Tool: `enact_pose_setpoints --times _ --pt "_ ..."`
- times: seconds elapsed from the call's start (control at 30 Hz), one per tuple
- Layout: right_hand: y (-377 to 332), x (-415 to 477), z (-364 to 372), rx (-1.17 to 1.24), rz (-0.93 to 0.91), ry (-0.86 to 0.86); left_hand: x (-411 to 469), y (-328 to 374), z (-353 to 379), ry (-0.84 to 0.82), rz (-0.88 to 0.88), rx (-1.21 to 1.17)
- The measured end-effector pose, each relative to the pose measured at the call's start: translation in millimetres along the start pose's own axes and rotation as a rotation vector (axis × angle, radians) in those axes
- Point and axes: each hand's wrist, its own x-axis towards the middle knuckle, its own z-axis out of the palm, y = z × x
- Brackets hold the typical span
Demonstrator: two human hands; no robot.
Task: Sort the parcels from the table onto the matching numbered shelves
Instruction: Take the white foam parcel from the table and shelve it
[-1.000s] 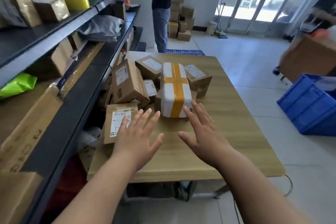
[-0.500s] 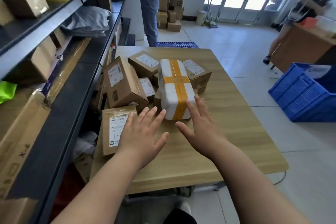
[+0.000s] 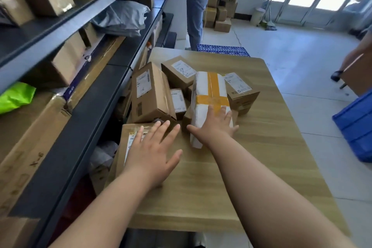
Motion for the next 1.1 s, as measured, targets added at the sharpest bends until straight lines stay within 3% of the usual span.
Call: enact_pose_setpoints --times 0.23,0.43,0.63,0.77,0.93,1.1 --pt "28 14 -4 0.221 0.018 0.008 27 15 1 -0.004 -0.052 -0.009" --pt "76 2 2 0.966 -0.013 0.067 50 41 6 0.047 -0.092 -0.382" --pt "102 -1 33 1.281 0.040 -0.118 76 70 23 0.015 -0.091 -0.560" --pt "109 0 37 1.307 -0.008 -0.229 81 77 34 -0.028 -0.111 -0.589" --pt "119 10 33 1.310 -0.030 -0.220 86 79 32 0.077 -0.192 -0.757" --pt "120 18 26 1.368 -0.009 -0.236 91 79 34 0.050 -0.285 -0.837"
